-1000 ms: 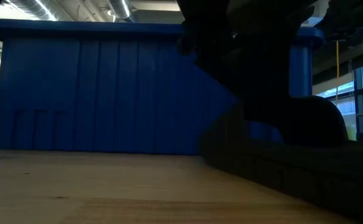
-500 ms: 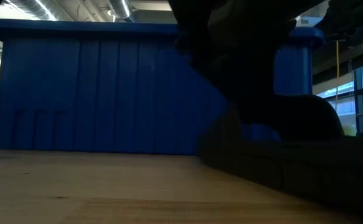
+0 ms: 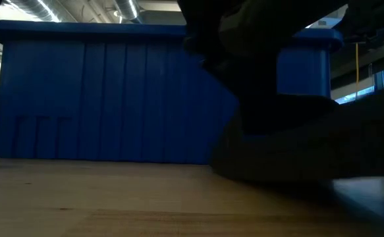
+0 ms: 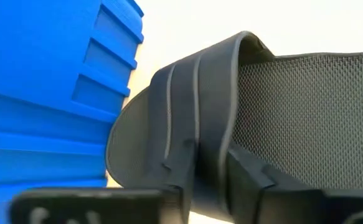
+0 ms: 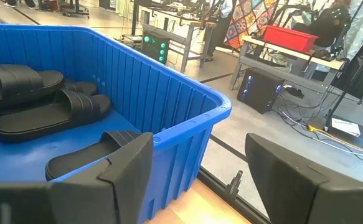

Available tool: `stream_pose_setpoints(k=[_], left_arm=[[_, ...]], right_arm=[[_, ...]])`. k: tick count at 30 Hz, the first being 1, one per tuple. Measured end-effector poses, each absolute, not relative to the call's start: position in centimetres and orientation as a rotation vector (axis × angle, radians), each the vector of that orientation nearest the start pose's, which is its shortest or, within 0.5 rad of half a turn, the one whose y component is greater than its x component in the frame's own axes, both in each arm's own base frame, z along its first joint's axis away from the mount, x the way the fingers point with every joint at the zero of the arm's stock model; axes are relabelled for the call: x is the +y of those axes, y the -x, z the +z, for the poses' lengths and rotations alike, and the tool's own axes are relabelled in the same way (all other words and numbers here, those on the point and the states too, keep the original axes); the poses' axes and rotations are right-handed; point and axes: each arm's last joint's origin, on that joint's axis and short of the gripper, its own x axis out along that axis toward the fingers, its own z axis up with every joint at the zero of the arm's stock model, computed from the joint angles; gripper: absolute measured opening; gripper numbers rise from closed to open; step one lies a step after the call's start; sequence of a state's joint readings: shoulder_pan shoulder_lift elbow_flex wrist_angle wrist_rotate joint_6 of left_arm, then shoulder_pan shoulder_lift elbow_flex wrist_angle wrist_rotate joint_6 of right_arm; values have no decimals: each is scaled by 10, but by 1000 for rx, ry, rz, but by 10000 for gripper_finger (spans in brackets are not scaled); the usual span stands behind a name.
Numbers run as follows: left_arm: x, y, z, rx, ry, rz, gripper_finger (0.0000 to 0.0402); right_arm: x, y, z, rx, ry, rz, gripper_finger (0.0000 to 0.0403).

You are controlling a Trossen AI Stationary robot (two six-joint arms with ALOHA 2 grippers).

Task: Pick and place slides into bin
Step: Put the black slide into the blue organizer bin

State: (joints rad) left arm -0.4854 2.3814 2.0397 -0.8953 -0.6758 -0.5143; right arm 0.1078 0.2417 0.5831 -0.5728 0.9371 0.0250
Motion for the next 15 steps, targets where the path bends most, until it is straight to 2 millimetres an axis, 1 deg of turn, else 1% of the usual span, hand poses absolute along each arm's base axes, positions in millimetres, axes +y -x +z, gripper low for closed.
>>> stream_pose_setpoints(k=[3,5,10,12,15], left_arm=[[-213,-444,175,935,-209,420,24],[-214,-444,176,932,-206,420,11],[-213,-443,180,942,-177,391,13],[-213,-443,187,950,-138,356,8],[-216,-442,208,948,-65,292,9]], right_arm=[[-17,-59,286,196,95,-828,255],[-17,-59,286,196,95,-828,255],[-17,-59,286,196,96,-827,255],[-17,-59,286,196,96,-828,255],[-17,-59,286,197,96,-827,255]])
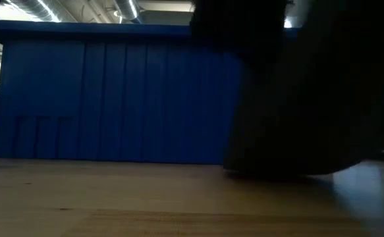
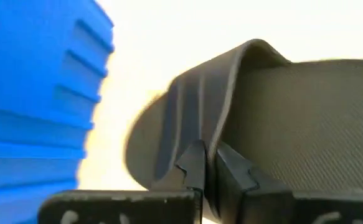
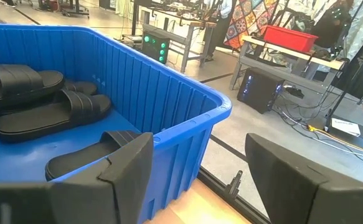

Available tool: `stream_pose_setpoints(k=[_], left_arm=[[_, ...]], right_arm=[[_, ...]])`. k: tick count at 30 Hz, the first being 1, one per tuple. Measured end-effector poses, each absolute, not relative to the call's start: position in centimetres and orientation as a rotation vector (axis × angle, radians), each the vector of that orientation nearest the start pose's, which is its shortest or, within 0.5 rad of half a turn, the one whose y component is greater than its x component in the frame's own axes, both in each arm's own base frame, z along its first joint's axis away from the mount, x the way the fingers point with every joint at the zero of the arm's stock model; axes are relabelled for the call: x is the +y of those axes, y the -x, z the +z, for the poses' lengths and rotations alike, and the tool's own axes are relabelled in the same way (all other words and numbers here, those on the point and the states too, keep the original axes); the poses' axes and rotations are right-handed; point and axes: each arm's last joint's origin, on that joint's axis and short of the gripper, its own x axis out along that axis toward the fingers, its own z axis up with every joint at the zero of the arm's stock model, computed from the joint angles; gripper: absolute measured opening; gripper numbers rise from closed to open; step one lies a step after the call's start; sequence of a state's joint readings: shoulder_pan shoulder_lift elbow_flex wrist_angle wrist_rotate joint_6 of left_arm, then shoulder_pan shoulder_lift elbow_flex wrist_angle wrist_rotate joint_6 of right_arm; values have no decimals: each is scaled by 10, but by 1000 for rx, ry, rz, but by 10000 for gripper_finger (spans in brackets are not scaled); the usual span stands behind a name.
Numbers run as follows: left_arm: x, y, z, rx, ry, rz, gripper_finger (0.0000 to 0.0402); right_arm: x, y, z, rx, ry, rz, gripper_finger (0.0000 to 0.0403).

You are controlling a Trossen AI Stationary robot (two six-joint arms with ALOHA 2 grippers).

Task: Pick and place slides into bin
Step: Put the black slide into the blue organizer bin

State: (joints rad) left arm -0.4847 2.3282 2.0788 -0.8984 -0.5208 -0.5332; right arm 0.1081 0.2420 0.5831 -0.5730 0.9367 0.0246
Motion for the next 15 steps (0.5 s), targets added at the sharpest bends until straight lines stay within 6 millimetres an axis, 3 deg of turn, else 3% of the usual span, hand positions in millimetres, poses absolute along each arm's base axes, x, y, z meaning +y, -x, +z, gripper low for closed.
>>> stream_pose_setpoints(k=[9,15], left_arm=[[-225,-437,304,846,75,52,7],[-211,-409,365,678,48,49,6]], right_arm=[[-17,-59,286,196,96,-827,255],[-17,-59,286,197,96,-827,255]])
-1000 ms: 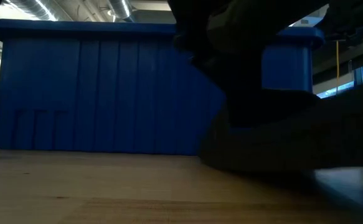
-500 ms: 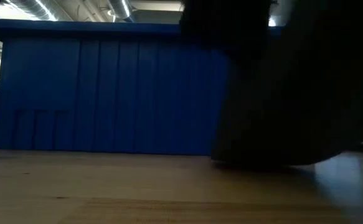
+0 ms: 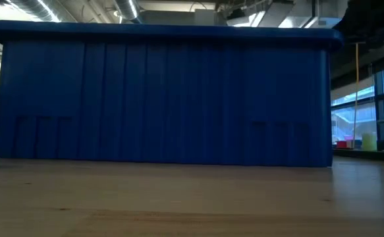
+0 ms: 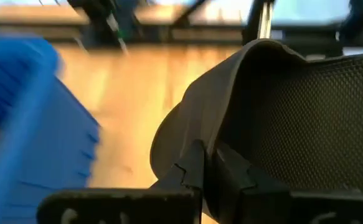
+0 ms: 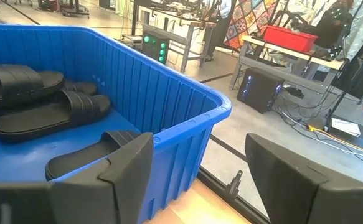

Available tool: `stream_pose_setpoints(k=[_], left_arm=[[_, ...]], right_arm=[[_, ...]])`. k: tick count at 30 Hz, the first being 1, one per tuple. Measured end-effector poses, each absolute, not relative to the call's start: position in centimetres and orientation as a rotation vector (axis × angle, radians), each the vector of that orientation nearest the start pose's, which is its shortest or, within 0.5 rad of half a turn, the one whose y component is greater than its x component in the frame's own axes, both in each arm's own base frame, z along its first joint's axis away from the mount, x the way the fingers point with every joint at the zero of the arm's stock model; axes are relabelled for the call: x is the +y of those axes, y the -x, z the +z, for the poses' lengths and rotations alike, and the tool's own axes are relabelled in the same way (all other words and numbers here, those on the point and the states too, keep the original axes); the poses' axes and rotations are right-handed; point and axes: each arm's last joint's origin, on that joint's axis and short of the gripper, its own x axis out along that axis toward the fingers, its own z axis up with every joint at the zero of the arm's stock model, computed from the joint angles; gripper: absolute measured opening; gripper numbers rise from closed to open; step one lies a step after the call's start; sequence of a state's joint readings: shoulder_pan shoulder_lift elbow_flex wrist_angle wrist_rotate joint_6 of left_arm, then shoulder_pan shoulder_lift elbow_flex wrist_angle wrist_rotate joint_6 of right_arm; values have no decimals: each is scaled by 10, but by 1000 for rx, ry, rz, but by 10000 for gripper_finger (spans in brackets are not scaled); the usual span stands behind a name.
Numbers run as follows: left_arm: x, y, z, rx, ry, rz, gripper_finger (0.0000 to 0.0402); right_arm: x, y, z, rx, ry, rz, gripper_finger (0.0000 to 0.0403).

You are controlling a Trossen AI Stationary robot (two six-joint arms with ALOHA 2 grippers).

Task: Pick and place slides into bin
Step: Put the black slide into the blue organizer bin

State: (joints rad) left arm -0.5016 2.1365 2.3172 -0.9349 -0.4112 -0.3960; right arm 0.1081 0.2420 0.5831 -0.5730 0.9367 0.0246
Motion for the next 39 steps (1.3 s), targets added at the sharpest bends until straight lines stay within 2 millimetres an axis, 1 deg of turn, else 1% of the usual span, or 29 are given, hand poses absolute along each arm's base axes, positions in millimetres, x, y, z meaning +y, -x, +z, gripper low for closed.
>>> stream_pose_setpoints(k=[4,7,11,13,15,18,22,26,29,33,39], left_arm=[[-198,-385,404,568,-64,112,6],[-184,-368,426,524,-172,194,6],[-163,-349,446,515,-313,331,6],[-148,-341,453,529,-372,411,6],[-134,-335,456,556,-415,479,6],[-111,-328,457,635,-457,541,6],[-84,-326,450,748,-464,603,6],[-64,-326,448,803,-464,672,7],[-55,-327,448,818,-486,693,6],[-46,-322,452,824,-462,711,6],[-40,-314,458,817,-440,729,6]], right_arm=[[-17,-59,286,197,96,-827,255],[-17,-59,286,197,96,-827,255],[-17,-59,286,197,96,-827,255],[-17,-59,286,196,95,-828,255],[-17,-59,286,196,94,-827,255],[-17,-59,286,194,91,-828,255],[-17,-59,286,184,68,-830,255],[-17,-59,285,180,53,-832,255],[-17,-59,285,182,55,-832,255],[-17,-59,285,186,58,-831,255],[-17,-59,285,190,60,-831,255]])
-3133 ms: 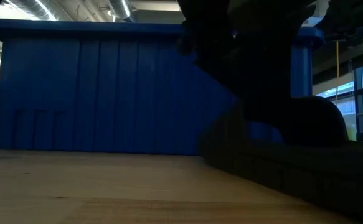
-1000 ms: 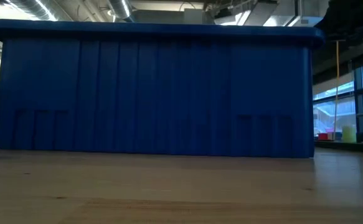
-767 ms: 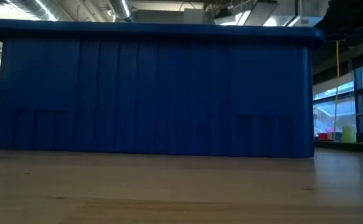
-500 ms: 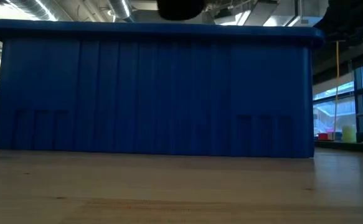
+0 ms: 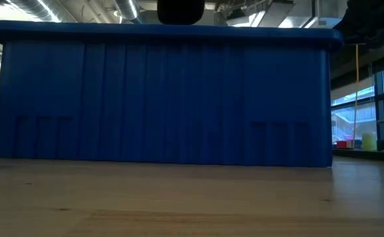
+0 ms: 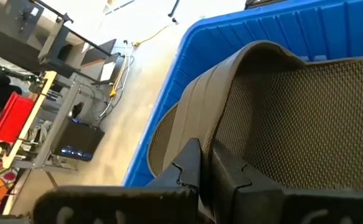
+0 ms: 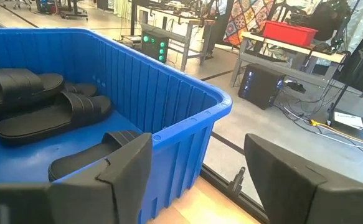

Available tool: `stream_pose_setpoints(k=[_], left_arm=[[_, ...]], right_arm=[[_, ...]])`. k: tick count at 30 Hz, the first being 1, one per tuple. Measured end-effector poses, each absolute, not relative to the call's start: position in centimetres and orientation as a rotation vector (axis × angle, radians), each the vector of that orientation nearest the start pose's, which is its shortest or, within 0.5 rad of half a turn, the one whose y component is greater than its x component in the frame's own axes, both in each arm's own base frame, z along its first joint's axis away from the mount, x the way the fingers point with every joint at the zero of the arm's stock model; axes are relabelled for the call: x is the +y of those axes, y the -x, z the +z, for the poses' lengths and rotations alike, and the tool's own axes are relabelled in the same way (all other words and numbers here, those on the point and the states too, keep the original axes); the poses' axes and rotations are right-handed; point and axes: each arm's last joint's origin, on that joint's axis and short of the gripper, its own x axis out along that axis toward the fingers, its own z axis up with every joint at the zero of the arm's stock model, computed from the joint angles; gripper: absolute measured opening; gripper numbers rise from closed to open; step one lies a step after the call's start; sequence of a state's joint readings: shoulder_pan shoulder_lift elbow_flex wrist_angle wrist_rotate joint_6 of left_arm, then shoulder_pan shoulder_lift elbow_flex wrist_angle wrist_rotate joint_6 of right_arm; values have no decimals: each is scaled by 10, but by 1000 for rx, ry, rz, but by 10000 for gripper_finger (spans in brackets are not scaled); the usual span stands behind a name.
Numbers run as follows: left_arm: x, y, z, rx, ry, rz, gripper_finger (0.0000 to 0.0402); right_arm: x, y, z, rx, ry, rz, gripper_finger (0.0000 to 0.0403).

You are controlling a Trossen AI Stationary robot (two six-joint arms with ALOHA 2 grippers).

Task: Pick and place slides into bin
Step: Put the black slide into the blue organizer bin

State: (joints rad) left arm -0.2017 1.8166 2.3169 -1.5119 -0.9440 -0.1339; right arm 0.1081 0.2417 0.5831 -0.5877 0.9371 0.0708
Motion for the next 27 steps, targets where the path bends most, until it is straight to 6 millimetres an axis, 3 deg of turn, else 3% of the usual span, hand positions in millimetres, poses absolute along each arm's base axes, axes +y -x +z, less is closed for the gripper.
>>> stream_pose_setpoints(k=[14,19,27], left_arm=[[-3,-305,439,956,-411,820,6],[9,-297,414,998,-421,853,6],[19,-283,368,911,-470,790,6]], right_arm=[[-17,-59,284,193,64,-831,255],[-17,-59,284,193,64,-831,255],[-17,-59,284,192,64,-832,255]])
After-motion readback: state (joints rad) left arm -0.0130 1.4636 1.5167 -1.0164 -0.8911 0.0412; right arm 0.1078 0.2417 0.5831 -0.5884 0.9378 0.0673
